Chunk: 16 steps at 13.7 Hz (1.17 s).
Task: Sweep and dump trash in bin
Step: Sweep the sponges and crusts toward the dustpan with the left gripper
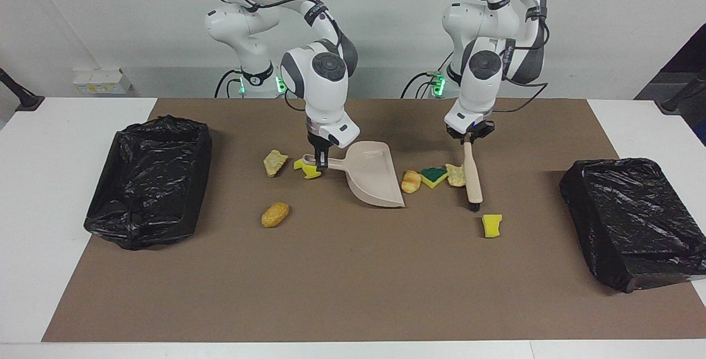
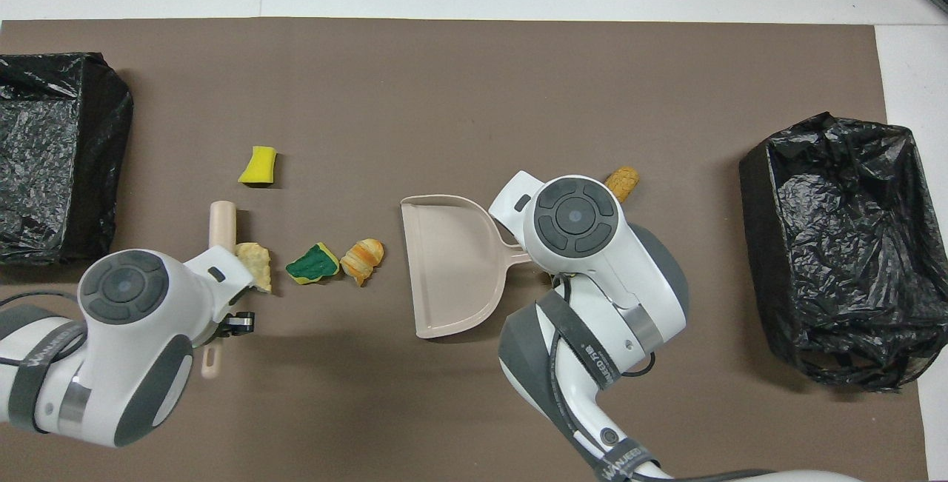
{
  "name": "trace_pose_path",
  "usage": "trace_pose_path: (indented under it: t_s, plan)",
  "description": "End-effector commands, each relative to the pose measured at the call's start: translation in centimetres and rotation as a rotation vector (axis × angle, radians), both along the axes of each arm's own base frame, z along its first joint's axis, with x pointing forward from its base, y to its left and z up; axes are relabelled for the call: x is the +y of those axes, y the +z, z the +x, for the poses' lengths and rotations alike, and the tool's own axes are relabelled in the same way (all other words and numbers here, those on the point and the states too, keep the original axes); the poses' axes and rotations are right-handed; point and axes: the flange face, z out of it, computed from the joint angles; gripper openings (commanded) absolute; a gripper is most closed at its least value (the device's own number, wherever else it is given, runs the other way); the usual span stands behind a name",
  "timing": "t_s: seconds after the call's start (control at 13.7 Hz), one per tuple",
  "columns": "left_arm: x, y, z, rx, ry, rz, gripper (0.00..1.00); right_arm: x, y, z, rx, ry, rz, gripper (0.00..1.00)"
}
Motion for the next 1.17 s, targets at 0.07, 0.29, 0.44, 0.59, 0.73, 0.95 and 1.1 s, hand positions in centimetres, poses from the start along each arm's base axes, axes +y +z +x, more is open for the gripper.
trace_pose_path:
  t_s: [0.07,0.29,0.44,0.59,0.73,0.95,1.1]
  plan:
    - [-2.2,4.1,1.4,0.050,-0.129,-0.008,0.00,0.6,-1.0,-0.9,-0.008,-0.082,-0.017,0.00]
    - [3.0,7.6,5.8,0.025,-0.196,-0.041,0.00,0.6,-1.0,-0.9,-0.008,-0.083,-0.017,0.00]
    - [6.4,7.7,8.8,0.029,-0.281,-0.061,0.00,0.6,-1.0,-0.9,-0.009,-0.085,-0.016,0.00]
    - [9.5,7.5,11.9,0.002,-0.333,-0.075,0.00,0.6,-1.0,-0.9,-0.010,-0.084,-0.016,0.00]
    - [12.9,7.0,15.2,-0.029,-0.354,-0.071,0.00,0.7,-0.9,-0.9,-0.013,-0.070,-0.014,0.00]
    - [16.9,5.2,17.8,-0.001,-0.398,-0.071,0.00,0.6,-1.0,-0.8,-0.012,-0.071,-0.015,0.00]
    - [17.3,3.0,18.2,0.029,-0.433,-0.076,0.00,0.6,-1.0,-0.8,-0.012,-0.071,-0.015,0.00]
